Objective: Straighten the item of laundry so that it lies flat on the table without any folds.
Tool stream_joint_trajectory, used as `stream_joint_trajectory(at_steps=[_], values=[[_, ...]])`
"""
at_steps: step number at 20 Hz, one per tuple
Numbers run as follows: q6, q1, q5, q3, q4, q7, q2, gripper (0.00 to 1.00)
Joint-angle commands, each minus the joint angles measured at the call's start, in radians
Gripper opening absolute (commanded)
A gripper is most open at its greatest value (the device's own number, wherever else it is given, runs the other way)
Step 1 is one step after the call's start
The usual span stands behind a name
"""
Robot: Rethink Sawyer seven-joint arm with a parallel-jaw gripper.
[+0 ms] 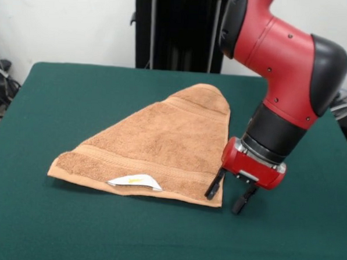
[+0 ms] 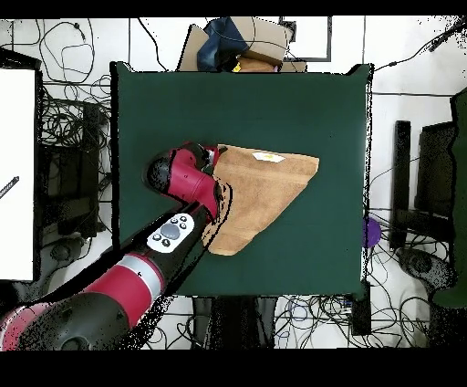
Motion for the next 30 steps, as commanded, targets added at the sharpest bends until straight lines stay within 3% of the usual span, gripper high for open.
stream_joint_trajectory(at_steps=[1,15,16,24,30], values=[[0.172,0.012,0.005,0.081,-0.032,0.284,0.062,1.0],[0.176,-0.009,-0.006,0.109,-0.038,0.264,0.05,1.0],[0.169,-0.012,-0.007,0.118,-0.032,0.26,0.045,0.0],[0.107,-0.06,-0.03,0.206,0.007,0.21,0.002,0.0],[0.119,-0.055,-0.039,0.194,-0.002,0.208,0.012,0.0]])
